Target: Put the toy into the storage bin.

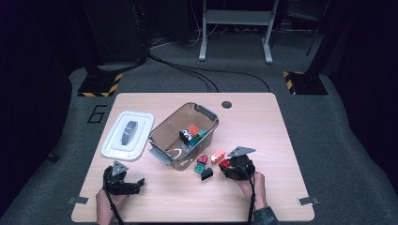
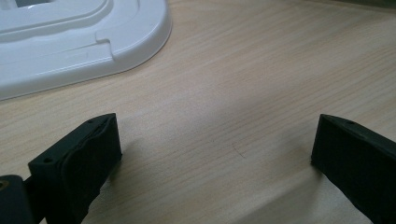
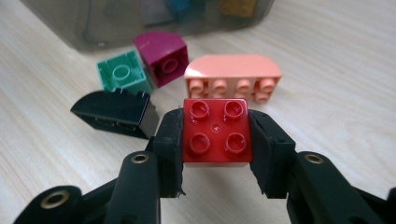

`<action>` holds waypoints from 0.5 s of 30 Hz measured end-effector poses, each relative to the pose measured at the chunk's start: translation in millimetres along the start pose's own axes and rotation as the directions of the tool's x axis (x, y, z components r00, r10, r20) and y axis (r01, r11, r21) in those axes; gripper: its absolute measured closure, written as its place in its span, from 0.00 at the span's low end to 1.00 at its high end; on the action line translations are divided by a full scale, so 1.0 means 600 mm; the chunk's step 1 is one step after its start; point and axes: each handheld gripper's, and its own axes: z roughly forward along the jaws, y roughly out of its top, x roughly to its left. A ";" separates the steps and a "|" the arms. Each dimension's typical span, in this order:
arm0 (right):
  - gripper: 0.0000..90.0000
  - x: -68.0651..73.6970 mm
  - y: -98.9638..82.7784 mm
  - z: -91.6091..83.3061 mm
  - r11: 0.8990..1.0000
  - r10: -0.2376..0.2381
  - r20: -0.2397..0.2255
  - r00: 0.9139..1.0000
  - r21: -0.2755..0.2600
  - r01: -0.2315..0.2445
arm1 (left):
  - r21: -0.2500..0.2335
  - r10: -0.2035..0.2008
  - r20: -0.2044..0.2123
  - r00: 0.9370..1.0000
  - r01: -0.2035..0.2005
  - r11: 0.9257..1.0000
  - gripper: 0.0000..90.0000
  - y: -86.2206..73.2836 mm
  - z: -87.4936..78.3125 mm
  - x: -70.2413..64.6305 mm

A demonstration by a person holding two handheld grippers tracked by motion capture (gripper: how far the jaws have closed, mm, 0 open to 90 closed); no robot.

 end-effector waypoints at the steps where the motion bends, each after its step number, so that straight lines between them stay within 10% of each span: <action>1: 0.65 0.001 0.003 -0.002 1.000 0.020 0.003 1.000 -0.002 -0.020 | 0.002 0.009 -0.001 1.000 -0.009 1.000 0.01 0.000 0.000 0.001; 15: 0.65 -0.013 0.052 -0.034 0.998 0.026 0.042 0.999 -0.060 -0.023 | 0.001 0.008 0.000 1.000 -0.008 1.000 0.01 0.000 0.000 0.001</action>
